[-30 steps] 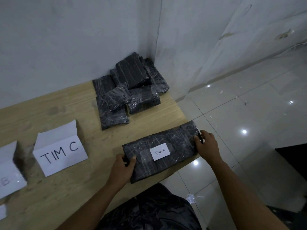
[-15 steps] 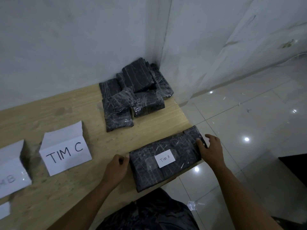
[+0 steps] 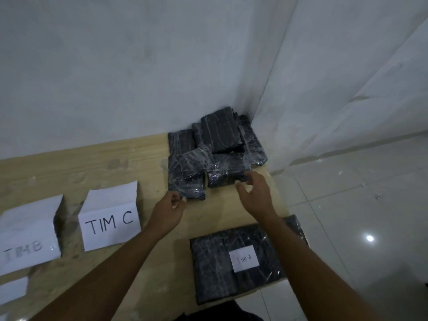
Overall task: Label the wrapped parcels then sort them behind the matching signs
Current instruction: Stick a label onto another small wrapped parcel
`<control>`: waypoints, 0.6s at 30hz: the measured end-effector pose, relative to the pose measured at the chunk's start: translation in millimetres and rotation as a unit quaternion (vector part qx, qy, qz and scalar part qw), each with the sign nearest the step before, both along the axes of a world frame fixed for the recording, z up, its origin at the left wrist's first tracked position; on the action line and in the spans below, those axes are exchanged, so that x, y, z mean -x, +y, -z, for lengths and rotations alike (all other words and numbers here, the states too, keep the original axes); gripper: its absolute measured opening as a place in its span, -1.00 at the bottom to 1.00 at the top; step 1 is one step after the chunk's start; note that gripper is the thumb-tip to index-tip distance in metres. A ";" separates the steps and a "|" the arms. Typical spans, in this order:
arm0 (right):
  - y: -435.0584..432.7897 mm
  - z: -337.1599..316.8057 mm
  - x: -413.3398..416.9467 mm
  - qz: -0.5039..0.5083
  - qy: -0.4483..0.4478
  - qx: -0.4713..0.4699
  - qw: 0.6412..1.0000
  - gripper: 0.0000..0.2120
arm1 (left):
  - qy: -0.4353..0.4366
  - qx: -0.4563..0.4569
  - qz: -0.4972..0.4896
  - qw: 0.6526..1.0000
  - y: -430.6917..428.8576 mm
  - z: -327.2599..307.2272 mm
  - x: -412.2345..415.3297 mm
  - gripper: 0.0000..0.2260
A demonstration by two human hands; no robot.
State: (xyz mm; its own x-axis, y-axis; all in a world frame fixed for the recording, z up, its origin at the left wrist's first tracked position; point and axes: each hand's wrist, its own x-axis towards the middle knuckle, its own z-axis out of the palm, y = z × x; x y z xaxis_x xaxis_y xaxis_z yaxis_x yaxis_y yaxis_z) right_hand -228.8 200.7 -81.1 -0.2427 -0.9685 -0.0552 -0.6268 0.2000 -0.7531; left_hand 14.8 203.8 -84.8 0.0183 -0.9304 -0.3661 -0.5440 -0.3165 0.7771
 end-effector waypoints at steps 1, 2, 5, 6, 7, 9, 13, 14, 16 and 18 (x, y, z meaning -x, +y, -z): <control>-12.8 0.1 -13.7 -0.027 -0.007 -0.012 1.000 -0.64 | 0.000 0.004 -0.008 1.000 -4.9 -1.4 -1.2 -0.89; -24.8 0.3 -27.4 -0.053 -0.017 -0.025 0.998 -0.61 | -0.005 0.006 -0.015 1.000 -8.6 -1.6 -3.1 -0.89; -55.3 4.0 -62.9 -0.088 -0.030 -0.047 0.995 -0.52 | -0.013 -0.002 -0.042 0.999 -13.1 -2.2 -9.9 -0.83; -63.2 4.5 -72.9 -0.085 -0.026 -0.059 0.994 -0.48 | -0.012 -0.005 -0.053 0.999 -12.4 -1.2 -12.5 -0.82; -70.1 5.0 -80.3 -0.078 -0.019 -0.071 0.994 -0.44 | -0.010 -0.007 -0.062 0.998 -11.3 -0.5 -14.6 -0.83; -80.3 7.0 -90.8 -0.062 0.021 -0.088 0.994 -0.38 | -0.003 -0.010 -0.070 0.997 -6.8 -0.6 -18.9 -0.87; -89.7 17.2 -96.5 -0.044 0.051 -0.121 0.990 -0.33 | 0.001 -0.018 -0.087 0.996 2.1 3.4 -32.9 -0.77; -89.9 20.0 -98.4 -0.041 0.053 -0.119 0.991 -0.33 | 0.003 -0.021 -0.096 0.995 4.5 4.6 -38.2 -0.76; -89.3 22.6 -100.6 -0.022 0.047 -0.111 0.992 -0.34 | 0.004 -0.016 -0.108 0.994 8.3 6.0 -46.9 -0.76; -88.0 21.5 -104.6 0.006 0.021 -0.095 0.995 -0.36 | 0.004 -0.008 -0.121 0.993 12.2 3.6 -54.6 -0.78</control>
State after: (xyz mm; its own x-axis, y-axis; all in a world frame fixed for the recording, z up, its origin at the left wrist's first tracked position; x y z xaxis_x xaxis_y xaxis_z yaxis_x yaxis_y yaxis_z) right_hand -124.2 112.7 -102.6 -0.2598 -0.9388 -0.2263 -0.6534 0.3435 -0.6746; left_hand 69.4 216.0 -88.4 0.2374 -0.8933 -0.3817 -0.4445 -0.4493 0.7750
